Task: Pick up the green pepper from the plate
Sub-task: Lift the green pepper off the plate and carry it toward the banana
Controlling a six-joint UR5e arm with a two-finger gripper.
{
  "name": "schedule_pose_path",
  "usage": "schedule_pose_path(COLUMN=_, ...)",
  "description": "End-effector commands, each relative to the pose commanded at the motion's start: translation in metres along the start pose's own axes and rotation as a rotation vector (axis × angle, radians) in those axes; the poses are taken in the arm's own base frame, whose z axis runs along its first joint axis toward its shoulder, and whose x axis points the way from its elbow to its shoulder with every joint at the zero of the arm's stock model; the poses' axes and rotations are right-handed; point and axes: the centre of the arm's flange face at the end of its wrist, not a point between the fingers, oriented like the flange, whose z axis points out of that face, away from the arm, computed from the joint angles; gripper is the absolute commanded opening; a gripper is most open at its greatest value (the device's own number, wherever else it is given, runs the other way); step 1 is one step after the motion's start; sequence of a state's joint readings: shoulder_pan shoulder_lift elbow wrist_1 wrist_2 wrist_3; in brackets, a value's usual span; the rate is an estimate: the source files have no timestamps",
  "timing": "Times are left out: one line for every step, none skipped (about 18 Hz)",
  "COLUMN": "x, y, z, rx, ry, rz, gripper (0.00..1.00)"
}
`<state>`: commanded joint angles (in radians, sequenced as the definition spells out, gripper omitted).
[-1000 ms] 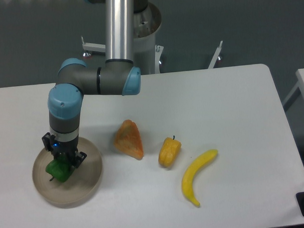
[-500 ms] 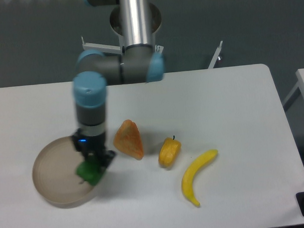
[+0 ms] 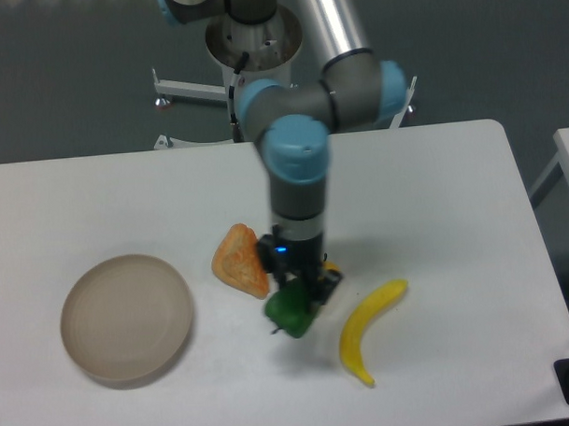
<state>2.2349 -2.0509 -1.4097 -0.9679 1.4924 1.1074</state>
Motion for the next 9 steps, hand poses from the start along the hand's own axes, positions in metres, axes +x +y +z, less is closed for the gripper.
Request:
schedule_pose_path(x=-0.0033, y=0.0028, z=-0.0018, rx=-0.017, ry=-0.012, rz=0.011, gripper=0.44)
schedule_pose_path(x=-0.0061, y=0.0033, z=-0.0028, rx=-0.031, ry=-0.022, rz=0.022, gripper=0.44)
schedule_pose_path(x=-0.0064, y=0.0039, z=-0.0028, rx=-0.038, ry=-0.025, rz=0.03, gripper=0.44)
schedule_pose_path(x=-0.0069, y=0.0039, z=-0.0024, rx=-0.04, ry=-0.026, rz=0.03, gripper=0.44)
schedule_pose_path(x=-0.007, y=0.004, z=-0.0013, rx=-0.04, ry=-0.025, rz=0.03, gripper=0.44)
schedule_pose_path(x=-0.0074, y=0.0037, z=-0.0019, rx=-0.04, ry=-0.026, rz=0.03, gripper=0.44)
schedule_pose_path(x=-0.0083, y=0.0031, z=-0.0034, rx=-0.038, ry=-0.03, rz=0.03, gripper=0.44)
schedule_pose_path(x=-0.009, y=0.0027, z=-0.0045, rx=-0.037, ry=-0.032, rz=0.03, gripper=0.44)
schedule_pose_path(x=-0.009, y=0.0027, z=-0.0045, rx=-0.037, ry=-0.032, rz=0.03, gripper=0.44)
